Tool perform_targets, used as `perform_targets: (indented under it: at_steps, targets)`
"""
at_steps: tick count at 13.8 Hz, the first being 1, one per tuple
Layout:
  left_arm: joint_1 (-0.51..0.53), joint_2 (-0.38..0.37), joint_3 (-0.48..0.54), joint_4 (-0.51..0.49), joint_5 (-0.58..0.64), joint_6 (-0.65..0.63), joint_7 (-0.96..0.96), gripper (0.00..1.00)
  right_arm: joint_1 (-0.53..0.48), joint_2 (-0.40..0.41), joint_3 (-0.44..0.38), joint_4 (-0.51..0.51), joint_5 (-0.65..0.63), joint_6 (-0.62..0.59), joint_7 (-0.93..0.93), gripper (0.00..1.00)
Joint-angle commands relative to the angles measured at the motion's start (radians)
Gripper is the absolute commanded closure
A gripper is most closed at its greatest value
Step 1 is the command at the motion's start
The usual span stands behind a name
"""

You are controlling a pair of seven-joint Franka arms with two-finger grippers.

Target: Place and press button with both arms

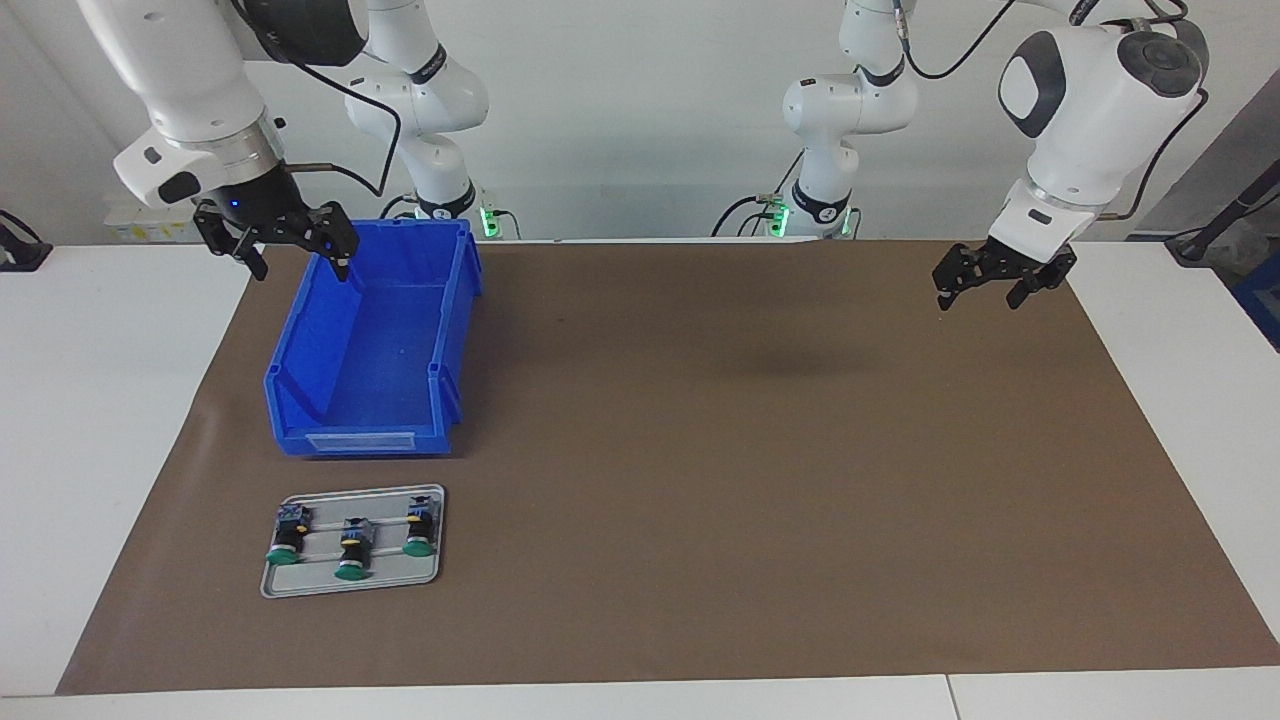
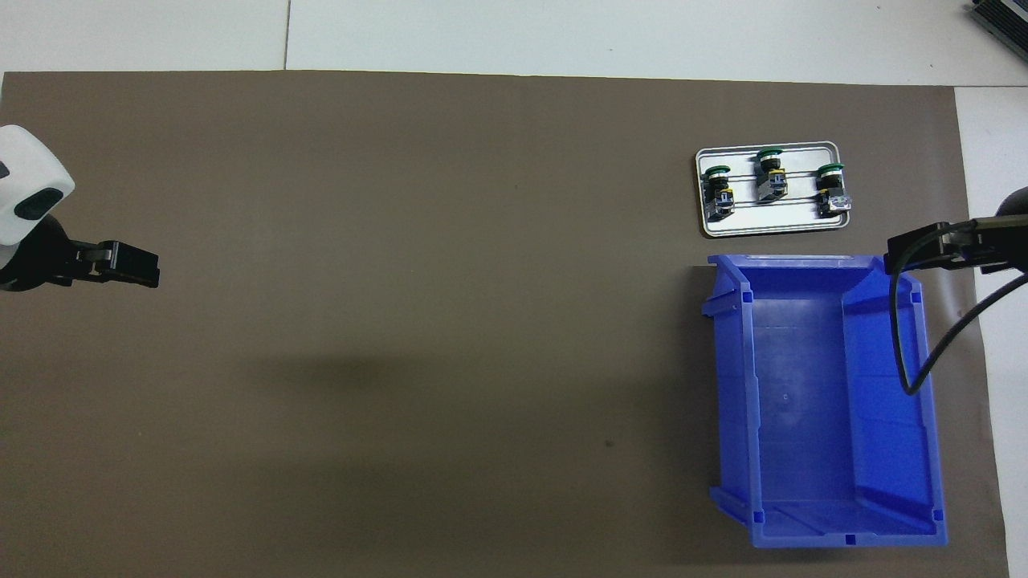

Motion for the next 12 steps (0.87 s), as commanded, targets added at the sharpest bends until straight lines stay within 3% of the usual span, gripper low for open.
perform_targets:
  at_steps: [1, 8, 12]
  targets:
    - [0.008, -0.033, -0.004, -0.033, -0.011, 0.005, 0.004, 0.00, -0.010, -0.018, 0.005, -0.012, 0.000, -0.016, -0.023, 0.00]
    - [0.008, -0.033, -0.004, -0.033, -0.011, 0.005, 0.004, 0.00, -0.013, -0.023, 0.005, -0.031, 0.000, 0.001, -0.015, 0.00]
    - [0.008, -0.033, -0.004, -0.033, -0.011, 0.005, 0.004, 0.00, -0.026, 0.002, 0.005, -0.079, 0.000, 0.223, -0.029, 0.00]
